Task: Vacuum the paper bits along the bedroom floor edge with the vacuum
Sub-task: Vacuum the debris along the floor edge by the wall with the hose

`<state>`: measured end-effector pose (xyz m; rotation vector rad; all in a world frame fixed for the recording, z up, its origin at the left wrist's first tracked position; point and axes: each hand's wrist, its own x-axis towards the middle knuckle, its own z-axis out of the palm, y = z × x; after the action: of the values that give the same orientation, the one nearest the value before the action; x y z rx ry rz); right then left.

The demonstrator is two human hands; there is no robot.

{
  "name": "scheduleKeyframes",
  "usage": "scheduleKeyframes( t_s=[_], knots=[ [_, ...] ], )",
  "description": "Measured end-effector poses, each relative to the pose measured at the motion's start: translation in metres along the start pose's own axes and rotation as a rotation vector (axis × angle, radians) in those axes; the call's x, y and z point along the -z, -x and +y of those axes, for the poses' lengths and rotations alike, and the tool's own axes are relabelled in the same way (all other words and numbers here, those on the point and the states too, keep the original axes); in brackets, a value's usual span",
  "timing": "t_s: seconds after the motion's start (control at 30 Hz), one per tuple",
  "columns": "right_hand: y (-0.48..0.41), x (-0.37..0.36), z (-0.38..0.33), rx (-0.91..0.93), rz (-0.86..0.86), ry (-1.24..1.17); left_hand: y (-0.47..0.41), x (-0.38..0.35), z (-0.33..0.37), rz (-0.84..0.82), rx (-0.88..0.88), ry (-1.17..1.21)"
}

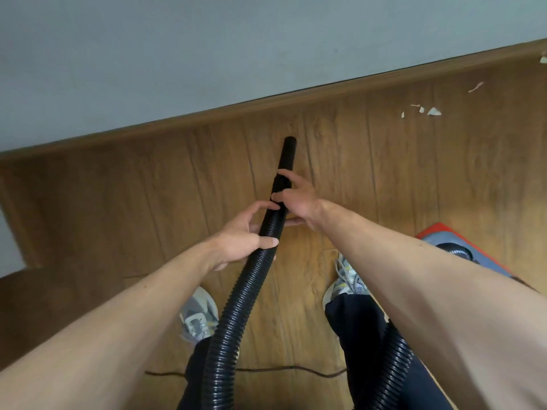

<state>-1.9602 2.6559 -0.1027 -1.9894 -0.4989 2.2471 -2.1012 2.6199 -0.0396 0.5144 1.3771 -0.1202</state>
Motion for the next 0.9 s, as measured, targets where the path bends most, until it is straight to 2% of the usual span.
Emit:
scheduleKeyframes(
  t_s=[0.2, 0.43, 0.9],
  knots=[
    [-0.001, -0.006, -0.001, 0.001, -0.021, 0.029, 0.002, 0.002, -0.004, 0.011, 0.006, 0.02],
    [0.005, 0.034, -0.003, -0.007, 0.013, 0.015, -0.014, -0.027, 0.019, -0.027, 0.01, 0.008],
    [0.009, 0.129, -0.006, 0.049, 0.086, -0.212, -0.048, -0.086, 0.092, -0.078, -0.035, -0.255]
  ],
)
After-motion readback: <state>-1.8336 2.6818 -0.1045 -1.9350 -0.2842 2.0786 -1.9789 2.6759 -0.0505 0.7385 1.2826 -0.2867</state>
